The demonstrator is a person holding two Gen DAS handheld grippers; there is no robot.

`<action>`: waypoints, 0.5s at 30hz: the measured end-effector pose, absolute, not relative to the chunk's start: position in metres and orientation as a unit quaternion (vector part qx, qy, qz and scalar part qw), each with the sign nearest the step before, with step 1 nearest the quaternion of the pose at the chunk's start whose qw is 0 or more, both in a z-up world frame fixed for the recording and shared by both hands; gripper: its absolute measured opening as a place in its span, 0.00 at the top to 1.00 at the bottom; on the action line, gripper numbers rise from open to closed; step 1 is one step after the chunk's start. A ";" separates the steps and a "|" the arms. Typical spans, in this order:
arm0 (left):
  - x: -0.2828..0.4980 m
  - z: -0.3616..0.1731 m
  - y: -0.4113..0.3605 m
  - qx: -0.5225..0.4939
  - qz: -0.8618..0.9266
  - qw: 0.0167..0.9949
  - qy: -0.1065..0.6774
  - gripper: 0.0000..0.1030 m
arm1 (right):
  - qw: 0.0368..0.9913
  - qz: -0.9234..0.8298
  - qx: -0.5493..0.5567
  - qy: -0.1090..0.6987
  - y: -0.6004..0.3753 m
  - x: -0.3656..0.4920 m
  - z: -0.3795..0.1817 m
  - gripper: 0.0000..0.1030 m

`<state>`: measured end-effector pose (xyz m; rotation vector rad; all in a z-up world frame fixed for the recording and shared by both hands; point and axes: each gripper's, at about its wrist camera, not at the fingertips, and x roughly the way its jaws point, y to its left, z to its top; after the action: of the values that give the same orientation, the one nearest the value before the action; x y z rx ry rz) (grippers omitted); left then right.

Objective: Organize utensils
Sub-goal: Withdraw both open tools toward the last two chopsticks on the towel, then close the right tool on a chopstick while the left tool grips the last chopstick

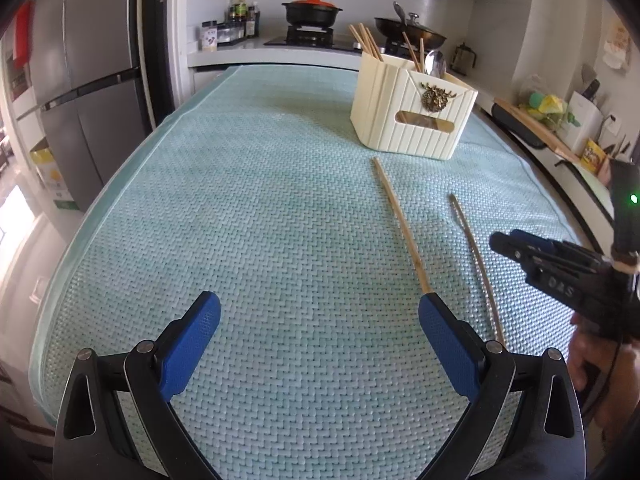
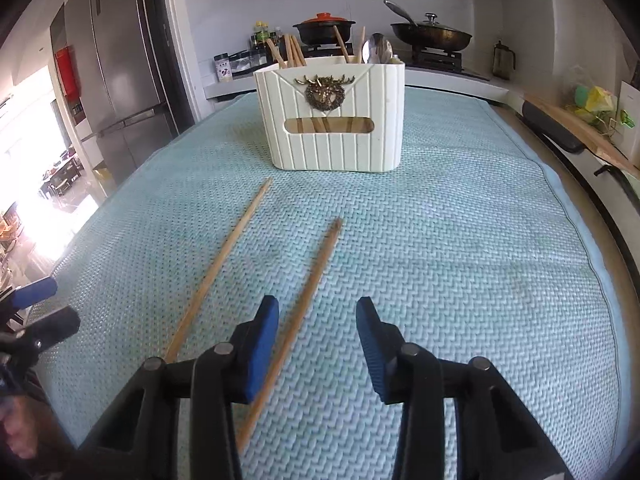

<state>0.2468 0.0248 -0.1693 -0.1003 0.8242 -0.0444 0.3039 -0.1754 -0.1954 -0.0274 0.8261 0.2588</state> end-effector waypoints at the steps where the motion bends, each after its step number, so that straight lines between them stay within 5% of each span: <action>1: 0.247 -0.170 0.024 -0.048 -0.021 0.914 0.402 0.03 | 0.906 0.127 -0.013 0.404 -0.172 0.314 -0.197 0.70; 6: 0.251 -0.173 0.022 -0.044 -0.027 0.911 0.409 0.03 | 0.893 0.129 -0.024 0.431 -0.162 0.351 -0.215 0.73; 10: 0.266 -0.172 0.018 -0.038 -0.041 0.910 0.410 0.03 | 0.891 0.130 -0.047 0.432 -0.160 0.353 -0.219 0.87; 15: 0.302 -0.172 0.006 -0.034 -0.072 0.904 0.421 0.03 | 0.891 0.112 -0.069 0.435 -0.175 0.341 -0.218 0.88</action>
<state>0.3018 0.0064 -0.1716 -0.0708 0.8698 -0.1481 0.3413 -0.1748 -0.2176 -0.1427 0.9039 0.2326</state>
